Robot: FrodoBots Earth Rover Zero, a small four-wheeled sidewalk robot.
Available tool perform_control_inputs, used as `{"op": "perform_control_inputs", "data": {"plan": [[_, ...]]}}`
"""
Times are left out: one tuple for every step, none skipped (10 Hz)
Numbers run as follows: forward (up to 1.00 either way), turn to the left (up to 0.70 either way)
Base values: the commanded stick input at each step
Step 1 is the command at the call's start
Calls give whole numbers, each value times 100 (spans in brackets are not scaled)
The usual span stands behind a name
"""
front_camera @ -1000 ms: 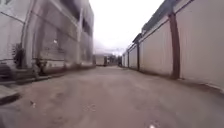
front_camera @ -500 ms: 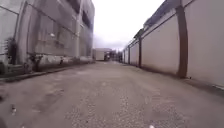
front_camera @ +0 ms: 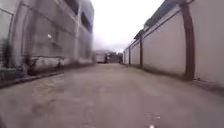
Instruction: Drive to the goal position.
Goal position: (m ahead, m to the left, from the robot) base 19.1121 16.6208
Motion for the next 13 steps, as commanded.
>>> {"op": "perform_control_inputs", "data": {"plan": [[70,0],[70,0],[70,0],[70,0],[70,0],[70,0],[70,0],[70,0],[70,0],[70,0],[61,0],[50,0],[50,0]]}}
